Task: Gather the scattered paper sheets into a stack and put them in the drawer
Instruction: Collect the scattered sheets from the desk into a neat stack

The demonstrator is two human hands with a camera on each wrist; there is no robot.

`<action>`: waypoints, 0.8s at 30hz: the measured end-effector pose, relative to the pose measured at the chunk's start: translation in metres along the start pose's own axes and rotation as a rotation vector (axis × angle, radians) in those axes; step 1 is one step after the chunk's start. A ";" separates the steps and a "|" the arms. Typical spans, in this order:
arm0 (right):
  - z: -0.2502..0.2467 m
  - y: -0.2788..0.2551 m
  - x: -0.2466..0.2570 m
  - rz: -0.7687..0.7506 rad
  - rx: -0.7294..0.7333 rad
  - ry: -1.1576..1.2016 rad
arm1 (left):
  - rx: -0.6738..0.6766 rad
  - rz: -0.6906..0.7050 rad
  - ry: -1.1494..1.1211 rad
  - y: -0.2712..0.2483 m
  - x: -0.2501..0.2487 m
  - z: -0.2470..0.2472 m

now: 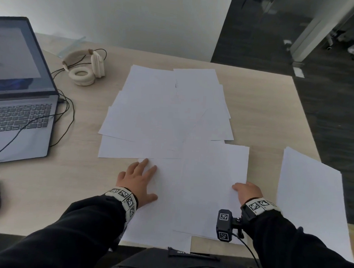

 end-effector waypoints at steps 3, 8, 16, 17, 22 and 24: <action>-0.016 0.000 -0.007 0.038 -0.048 -0.051 | -0.020 -0.019 -0.006 0.003 -0.012 0.006; -0.021 -0.007 -0.018 -0.033 -0.034 -0.110 | -0.062 0.012 -0.042 0.009 -0.035 0.007; -0.010 -0.019 -0.019 -0.134 0.021 -0.055 | 0.002 0.230 -0.046 0.016 -0.063 0.005; -0.010 -0.021 -0.018 -0.139 0.045 -0.051 | 0.014 0.256 -0.047 0.017 -0.065 0.006; -0.008 -0.026 -0.019 -0.151 0.079 -0.009 | 0.000 0.344 -0.159 0.018 -0.076 0.007; -0.006 -0.026 -0.021 -0.138 0.054 -0.009 | -0.042 0.327 -0.306 0.019 -0.082 0.006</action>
Point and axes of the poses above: each hand's wrist, its own y-axis towards the middle knuckle, its own z-axis out of the palm, x = y × z, the point moved 1 cm from there along y, towards the middle knuckle, and after that the axes turned 12 degrees about z, right-handed, at the moved point
